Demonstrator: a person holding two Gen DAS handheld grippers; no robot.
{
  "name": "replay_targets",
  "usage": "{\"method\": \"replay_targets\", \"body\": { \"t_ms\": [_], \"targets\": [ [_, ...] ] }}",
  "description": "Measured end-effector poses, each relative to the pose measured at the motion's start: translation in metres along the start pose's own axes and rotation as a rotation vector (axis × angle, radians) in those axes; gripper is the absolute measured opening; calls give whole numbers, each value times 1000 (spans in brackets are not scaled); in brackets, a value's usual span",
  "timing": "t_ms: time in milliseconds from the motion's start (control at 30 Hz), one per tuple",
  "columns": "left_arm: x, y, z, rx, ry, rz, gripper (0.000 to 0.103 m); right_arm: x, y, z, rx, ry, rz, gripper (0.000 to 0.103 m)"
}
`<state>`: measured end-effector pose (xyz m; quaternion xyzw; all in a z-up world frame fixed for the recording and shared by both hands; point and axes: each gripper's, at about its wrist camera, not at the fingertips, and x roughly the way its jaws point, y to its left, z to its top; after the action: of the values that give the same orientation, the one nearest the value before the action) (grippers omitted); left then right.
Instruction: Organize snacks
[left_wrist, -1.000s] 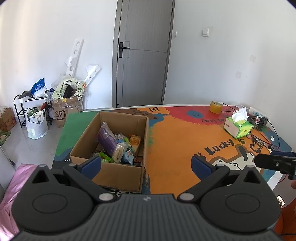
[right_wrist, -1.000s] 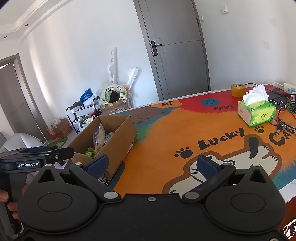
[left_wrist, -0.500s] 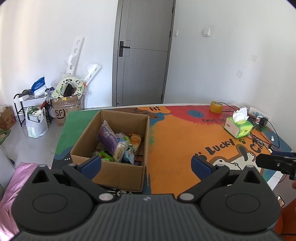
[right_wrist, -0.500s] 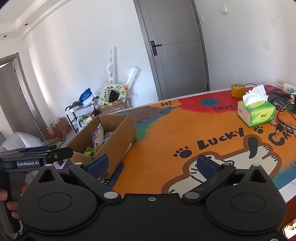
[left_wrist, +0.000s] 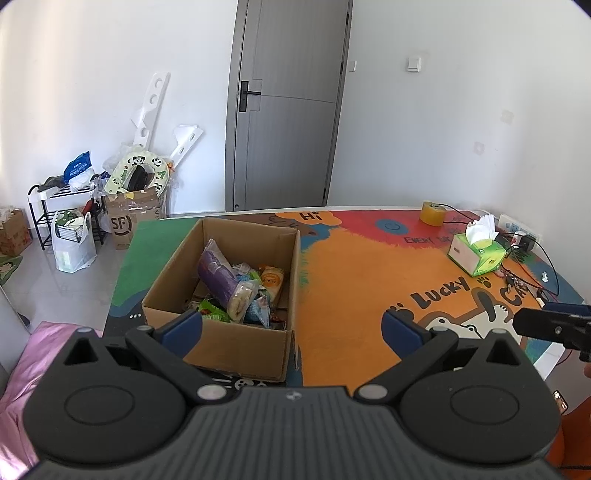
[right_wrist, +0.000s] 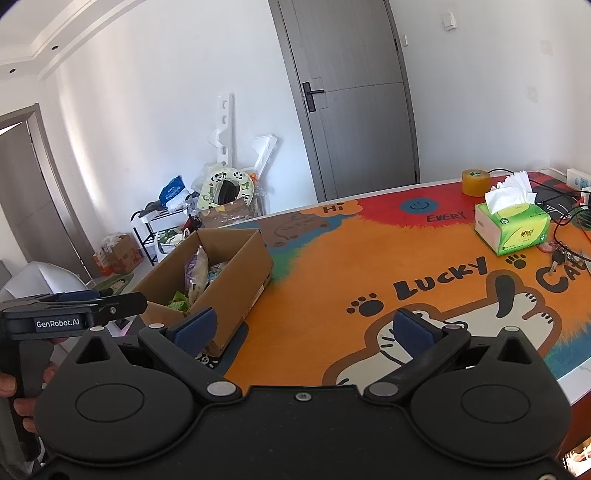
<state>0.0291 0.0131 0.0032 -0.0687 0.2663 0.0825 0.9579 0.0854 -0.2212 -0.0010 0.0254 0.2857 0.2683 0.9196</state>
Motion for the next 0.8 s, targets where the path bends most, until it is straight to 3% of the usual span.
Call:
{"method": "replay_targets", "body": {
  "t_ms": [800],
  "targets": [
    [-4, -3, -3, 14, -8, -13, 103, 1, 0, -2, -1, 3, -2, 103]
  ]
}}
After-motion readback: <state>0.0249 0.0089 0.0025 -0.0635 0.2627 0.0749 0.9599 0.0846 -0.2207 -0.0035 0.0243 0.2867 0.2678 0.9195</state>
